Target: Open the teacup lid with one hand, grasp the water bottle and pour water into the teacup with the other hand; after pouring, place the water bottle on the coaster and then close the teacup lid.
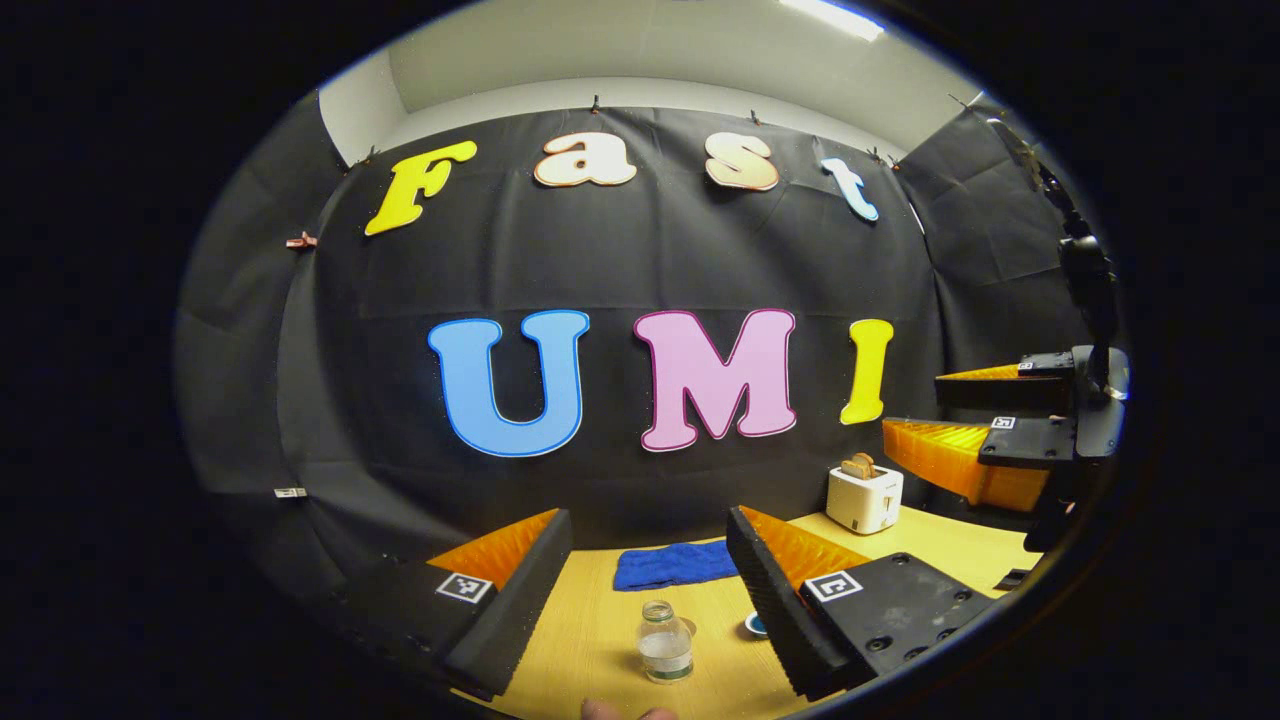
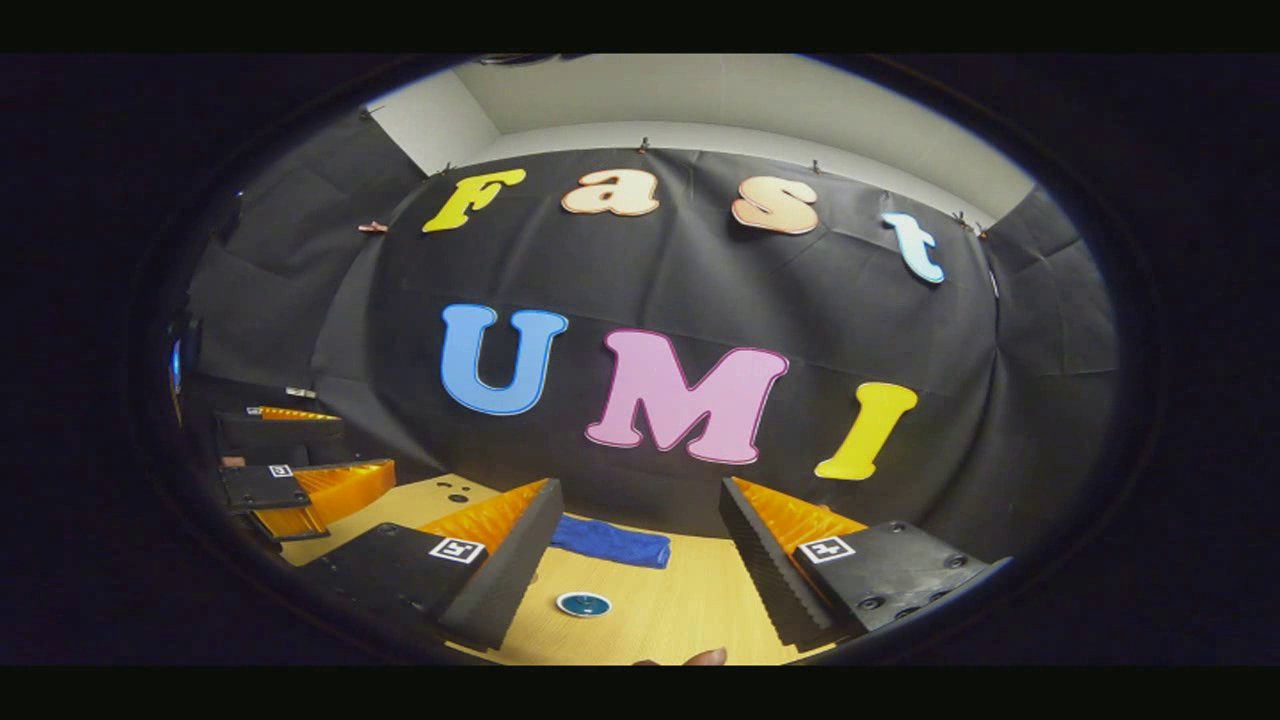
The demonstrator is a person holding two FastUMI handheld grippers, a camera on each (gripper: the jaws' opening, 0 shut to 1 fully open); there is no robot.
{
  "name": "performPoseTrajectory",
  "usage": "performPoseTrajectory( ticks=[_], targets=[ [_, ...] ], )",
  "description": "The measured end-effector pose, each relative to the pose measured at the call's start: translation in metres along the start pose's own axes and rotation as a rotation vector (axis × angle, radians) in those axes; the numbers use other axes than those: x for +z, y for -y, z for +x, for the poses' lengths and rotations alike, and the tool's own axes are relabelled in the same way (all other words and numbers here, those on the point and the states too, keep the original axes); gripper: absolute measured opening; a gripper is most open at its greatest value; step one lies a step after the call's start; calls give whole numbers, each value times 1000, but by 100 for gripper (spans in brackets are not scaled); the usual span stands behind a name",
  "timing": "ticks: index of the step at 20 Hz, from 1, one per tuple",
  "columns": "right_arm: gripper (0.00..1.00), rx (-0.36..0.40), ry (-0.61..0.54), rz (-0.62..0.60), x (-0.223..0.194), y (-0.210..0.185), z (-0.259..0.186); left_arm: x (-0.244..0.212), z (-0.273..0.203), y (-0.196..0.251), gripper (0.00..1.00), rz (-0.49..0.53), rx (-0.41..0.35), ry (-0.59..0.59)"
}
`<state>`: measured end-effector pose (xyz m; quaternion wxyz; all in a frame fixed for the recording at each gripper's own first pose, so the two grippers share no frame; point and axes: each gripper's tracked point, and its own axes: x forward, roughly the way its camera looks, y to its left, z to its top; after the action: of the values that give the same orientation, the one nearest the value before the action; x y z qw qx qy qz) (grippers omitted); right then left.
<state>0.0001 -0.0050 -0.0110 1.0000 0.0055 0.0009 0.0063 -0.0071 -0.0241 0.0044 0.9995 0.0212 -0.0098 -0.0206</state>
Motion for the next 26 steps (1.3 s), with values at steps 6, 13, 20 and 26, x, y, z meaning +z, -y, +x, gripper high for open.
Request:
performPoseTrajectory(
  ticks=[6, 13, 20, 26],
  targets=[
    [97, 46, -38, 30, -48, -13, 19, -38, 15, 1, 97, -4, 1, -34],
    [98, 60, -72, 46, -136, -24, 48, -115, 39, 13, 96, 4, 1, -75],
    [97, 75, -135, 36, -238, -31, 76, -208, 56, 18, 100, 1, 6, -120],
    [95, 155, -238, 51, -310, -59, 101, -257, 71, 23, 96, -17, -11, -136]
  ],
)
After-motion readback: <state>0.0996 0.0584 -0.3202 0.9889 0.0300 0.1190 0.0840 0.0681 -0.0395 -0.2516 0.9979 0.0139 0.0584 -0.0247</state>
